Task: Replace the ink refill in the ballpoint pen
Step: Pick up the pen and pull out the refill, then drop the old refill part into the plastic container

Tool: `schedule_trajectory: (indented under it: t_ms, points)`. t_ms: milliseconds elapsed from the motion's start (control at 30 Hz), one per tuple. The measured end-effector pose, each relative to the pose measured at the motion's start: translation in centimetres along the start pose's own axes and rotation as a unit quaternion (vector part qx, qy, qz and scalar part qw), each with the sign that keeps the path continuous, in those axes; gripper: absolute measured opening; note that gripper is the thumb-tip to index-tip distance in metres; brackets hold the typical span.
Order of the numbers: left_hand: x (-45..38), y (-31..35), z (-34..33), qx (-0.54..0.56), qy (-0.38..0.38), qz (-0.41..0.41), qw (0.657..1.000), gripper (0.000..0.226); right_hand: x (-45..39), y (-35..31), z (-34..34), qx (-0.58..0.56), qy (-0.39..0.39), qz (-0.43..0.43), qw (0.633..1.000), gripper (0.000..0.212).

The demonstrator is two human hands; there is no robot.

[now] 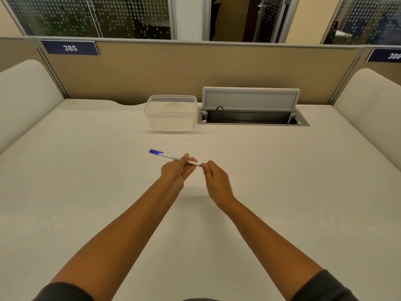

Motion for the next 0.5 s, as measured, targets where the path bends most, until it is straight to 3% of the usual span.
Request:
schedule_trajectory:
  t_ms: [133, 267, 367, 500]
  points:
    - [-1.7, 2.7, 3.8, 0.039, 0.058, -0.025, 0.997, 0.017, 0.9, 2.2, 3.3, 0.099, 0.044, 0.038, 0.993, 0.024]
    - [-1.5, 2.8, 1.4, 0.009, 0.005, -0.011, 1.000, 0.015, 0.9, 5.5, 5.0, 0.125, 0.046, -0.023, 0.991, 0.027]
    - [-0.9, 0.3, -0.7, -0.058, -0.016, -0.008, 0.998, 0.009, 0.9, 7.3, 5.5, 0.176, 0.052, -0.063, 0.981, 0.029]
    - [0.0, -2.7, -2.2, -0.178, -0.041, -0.069, 0.981, 0.010, 1.4, 8.8, 7.2, 0.247, 0.070, -0.088, 0.963, 0.027]
Point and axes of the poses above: each hand's wrist, its own x-axis away from the middle knuckle, its own z-axis out of the back of the hand, y = z × x, the point moved 7 cm from there along -x, towards the middle knuckle, and after that the axes turned 8 degrees about -x, right-handed, at the moved point
